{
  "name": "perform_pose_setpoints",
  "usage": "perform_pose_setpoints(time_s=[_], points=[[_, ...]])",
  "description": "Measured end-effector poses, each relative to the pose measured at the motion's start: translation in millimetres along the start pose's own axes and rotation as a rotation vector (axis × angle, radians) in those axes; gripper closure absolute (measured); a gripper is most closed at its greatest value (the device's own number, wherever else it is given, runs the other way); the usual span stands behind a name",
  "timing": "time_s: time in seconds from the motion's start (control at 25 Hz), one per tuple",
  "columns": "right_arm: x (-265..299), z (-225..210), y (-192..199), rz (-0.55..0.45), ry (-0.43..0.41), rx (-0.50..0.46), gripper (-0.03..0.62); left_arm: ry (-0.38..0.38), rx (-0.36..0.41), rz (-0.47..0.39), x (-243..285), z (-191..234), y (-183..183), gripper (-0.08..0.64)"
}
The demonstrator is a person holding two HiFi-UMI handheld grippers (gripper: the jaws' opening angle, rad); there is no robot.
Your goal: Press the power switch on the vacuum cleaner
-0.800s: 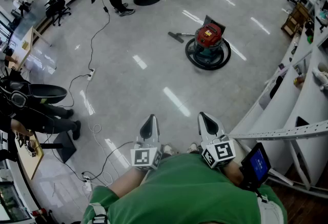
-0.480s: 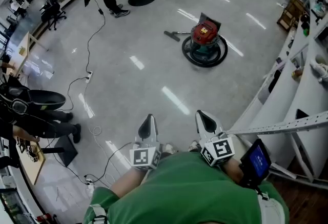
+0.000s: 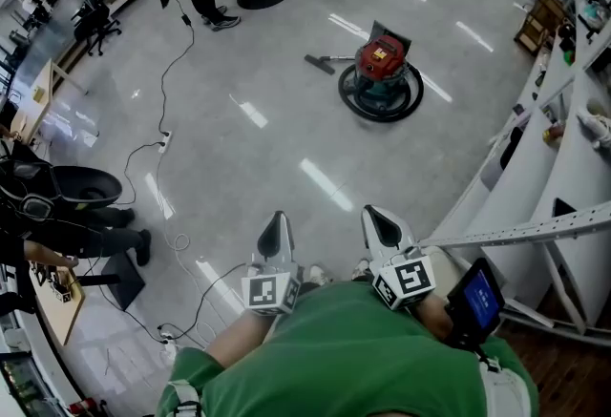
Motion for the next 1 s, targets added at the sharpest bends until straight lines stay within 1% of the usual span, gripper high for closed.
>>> perform_pose_setpoints(time_s=[0.08,0.16,0.28,0.48,0.56,0.68,0.88,1.0], points=[[1,3,0,-0.001,-0.003,-0.002,0.592,0.002,-0.009,-0.003,-2,2,-1,0.552],[4,8,-1,-0.006,-0.012,-0.008,0.592,-0.019,-0.017,-0.004,-6,10,0,0.552],[14,21,-2,-0.011,-0.028,-0.015,0.592,-0.022,-0.015,-0.027,-11,24,1,0.552],[30,40,-4,-0.008,-0.051,-0.022,0.592,-0.028,-0.001,-0.042,-20,47,4,0.552],[37,51,-3,-0.008,-0.059,-0.026,0.592,-0.035,-0.008,-0.044,-26,59,4,0.552],[50,67,-3,-0.011,-0.071,-0.032,0.592,-0.057,-0.020,-0.045,-34,78,4,0.552],[66,90,-2,-0.007,-0.096,-0.044,0.592,-0.083,0.010,-0.045,-44,103,7,0.552],[79,93,-5,-0.006,-0.116,-0.040,0.592,-0.113,0.007,-0.030,-41,113,2,0.552]])
Point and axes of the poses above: the fingertips, and each gripper's own axes: x forward along the fingers, z to its left, y out of its underside, the point moved 8 cm from there along -x, backward along the fingers, and after that the axes turned 6 degrees about z, right-handed, at the moved point
